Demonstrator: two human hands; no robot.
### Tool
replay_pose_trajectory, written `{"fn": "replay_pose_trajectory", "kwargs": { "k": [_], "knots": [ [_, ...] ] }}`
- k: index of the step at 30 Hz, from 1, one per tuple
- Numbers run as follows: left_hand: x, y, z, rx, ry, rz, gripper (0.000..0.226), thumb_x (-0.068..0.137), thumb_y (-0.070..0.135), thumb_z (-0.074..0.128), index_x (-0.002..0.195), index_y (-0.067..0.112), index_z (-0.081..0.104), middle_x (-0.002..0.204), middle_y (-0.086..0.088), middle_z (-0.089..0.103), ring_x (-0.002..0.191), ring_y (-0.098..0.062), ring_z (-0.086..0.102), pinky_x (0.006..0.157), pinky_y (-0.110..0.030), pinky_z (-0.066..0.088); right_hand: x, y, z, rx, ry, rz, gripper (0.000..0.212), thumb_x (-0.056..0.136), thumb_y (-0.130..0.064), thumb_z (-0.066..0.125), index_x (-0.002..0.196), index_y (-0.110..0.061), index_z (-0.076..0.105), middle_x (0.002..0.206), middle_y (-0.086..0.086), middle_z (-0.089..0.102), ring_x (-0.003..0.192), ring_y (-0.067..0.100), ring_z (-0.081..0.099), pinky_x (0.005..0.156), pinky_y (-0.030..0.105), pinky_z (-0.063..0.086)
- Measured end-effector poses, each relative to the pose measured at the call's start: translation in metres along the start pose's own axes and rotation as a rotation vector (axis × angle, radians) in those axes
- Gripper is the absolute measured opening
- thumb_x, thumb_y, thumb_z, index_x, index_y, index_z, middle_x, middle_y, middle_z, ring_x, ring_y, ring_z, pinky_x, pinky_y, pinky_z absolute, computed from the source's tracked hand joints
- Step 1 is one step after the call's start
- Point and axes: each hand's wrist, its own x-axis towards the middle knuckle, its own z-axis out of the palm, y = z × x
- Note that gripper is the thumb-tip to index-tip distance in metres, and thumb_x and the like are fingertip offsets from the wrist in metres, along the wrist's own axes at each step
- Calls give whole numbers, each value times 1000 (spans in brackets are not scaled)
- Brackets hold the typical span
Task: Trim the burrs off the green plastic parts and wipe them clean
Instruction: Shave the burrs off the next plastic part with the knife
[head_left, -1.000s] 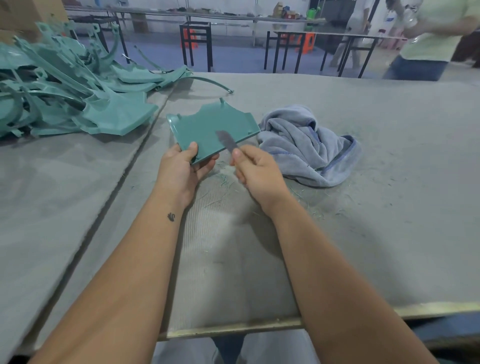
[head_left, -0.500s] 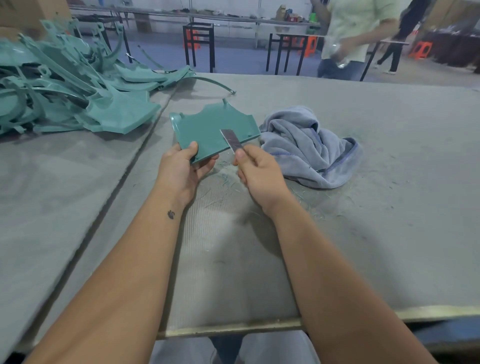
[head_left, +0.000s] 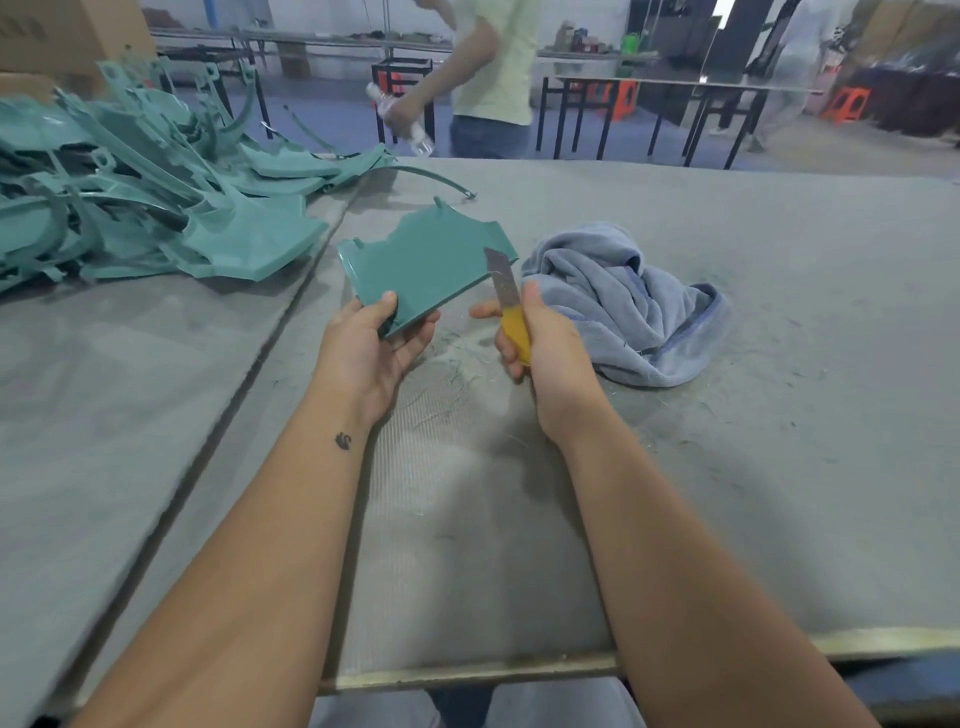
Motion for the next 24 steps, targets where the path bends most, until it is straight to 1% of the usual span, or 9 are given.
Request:
{"fn": "replay_pose_trajectory", "kwargs": {
  "k": [1,3,5,8,11,14,16,19,24],
  "knots": [
    [-1,1,1,-3,-12,-2,20,99,4,46,117,5,56,97,-12,68,69,-19,73,61,-24,56,-1,-1,0,-8,-8,-7,55,100,-53,30,81,-28,75,57,-9,40,52,7,34,54,21,31],
    [-4,2,3,-4,-49,-3,17,97,2,50,112,6,58,92,-10,71,72,-19,73,62,-23,56,-5,-1,3,-64,-24,-40,42,96,-51,44,79,-27,74,60,-15,46,57,2,40,61,21,33],
    [-7,2,6,14,-71,-1,16,96,2,51,109,8,59,89,-6,72,71,-15,72,61,-22,56,-9,-1,6,-90,-49,-108,26,95,-38,57,75,-22,66,62,-14,50,59,0,43,63,21,36],
    [-8,-2,12,35,-58,-15,16,98,4,50,107,13,59,86,-1,70,66,-10,67,56,-19,54,-12,-2,11,-75,-160,-164,24,98,-18,57,74,-16,55,58,-3,46,53,8,41,57,21,38],
    [-9,-4,14,-47,-76,-65,18,101,11,46,115,7,57,95,-7,69,74,-15,67,60,-25,58,-16,-3,15,-66,-278,-149,21,99,-8,51,79,-5,54,55,7,41,48,11,37,51,22,34],
    [-9,-4,13,-54,-61,-95,20,101,9,45,116,4,56,101,-10,67,81,-19,65,63,-27,59,-16,-3,15,-89,-283,-159,18,99,-6,52,82,-5,58,54,4,38,47,7,34,50,21,30],
    [-9,-5,12,-61,-54,-99,17,100,5,44,107,7,59,97,-8,70,81,-19,66,58,-23,57,-15,-2,13,-85,-263,-169,21,98,-7,53,79,-10,60,54,0,39,48,7,34,51,22,31],
    [-10,-5,11,-21,-52,-96,16,99,6,44,99,11,59,102,-13,68,84,-22,61,50,-17,49,-14,0,13,-59,-239,-172,23,98,-7,54,77,-13,61,55,-3,40,50,8,34,52,22,32],
    [-10,-6,9,41,-61,-73,13,100,8,46,99,10,59,100,-14,65,69,-16,59,45,-16,45,-13,2,11,-45,-209,-175,26,96,-9,56,74,-18,64,55,-4,42,52,8,35,53,18,33]
  ]
}}
